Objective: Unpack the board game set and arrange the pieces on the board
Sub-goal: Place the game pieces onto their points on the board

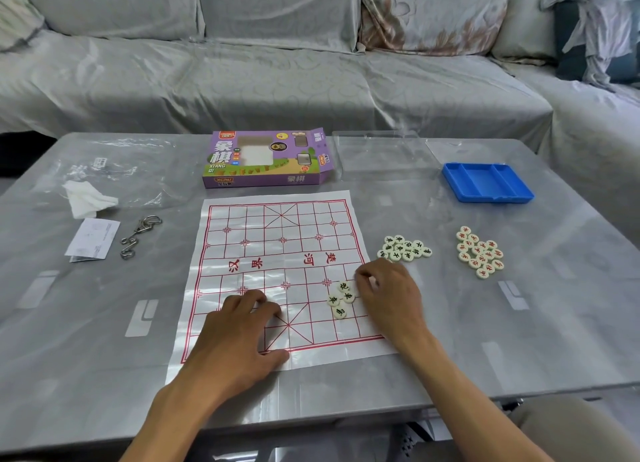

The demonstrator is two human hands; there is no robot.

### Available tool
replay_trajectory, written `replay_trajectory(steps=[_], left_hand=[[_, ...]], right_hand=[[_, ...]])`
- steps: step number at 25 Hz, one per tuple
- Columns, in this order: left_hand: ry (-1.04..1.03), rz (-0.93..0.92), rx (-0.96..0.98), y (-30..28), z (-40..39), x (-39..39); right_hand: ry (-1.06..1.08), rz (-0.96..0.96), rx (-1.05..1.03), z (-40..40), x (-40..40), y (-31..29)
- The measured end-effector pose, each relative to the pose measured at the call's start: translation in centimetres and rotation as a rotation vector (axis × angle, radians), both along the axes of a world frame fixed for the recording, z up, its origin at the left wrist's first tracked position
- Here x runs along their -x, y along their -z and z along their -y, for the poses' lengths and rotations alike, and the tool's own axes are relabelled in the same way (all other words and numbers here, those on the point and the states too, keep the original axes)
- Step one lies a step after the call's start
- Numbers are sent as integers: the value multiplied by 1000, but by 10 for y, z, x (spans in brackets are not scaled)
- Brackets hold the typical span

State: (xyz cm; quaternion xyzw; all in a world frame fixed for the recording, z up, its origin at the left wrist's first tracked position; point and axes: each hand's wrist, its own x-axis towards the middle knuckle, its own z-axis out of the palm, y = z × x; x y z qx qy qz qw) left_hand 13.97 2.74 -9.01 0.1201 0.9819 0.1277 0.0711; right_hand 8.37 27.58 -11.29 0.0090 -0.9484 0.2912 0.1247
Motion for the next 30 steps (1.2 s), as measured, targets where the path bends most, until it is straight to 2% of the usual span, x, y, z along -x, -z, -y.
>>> replay_trajectory(steps=[2, 4, 22, 25, 28, 30], left_hand=[[1, 4, 4, 0, 0, 0], [1, 9, -5, -1, 1, 0], [3, 1, -23, -1, 2, 0], [6, 0, -32, -1, 1, 0], [8, -6, -34, -2, 1, 0], [7, -2, -28, -1, 1, 0]], right_hand=[[165, -39, -109, -12, 6, -1], [213, 21, -180, -21, 11, 0], [226, 11, -220, -19, 25, 1], [234, -32, -135, -18, 25, -2], [16, -120, 17, 8, 15, -6], [-191, -133, -75, 28, 5, 1]])
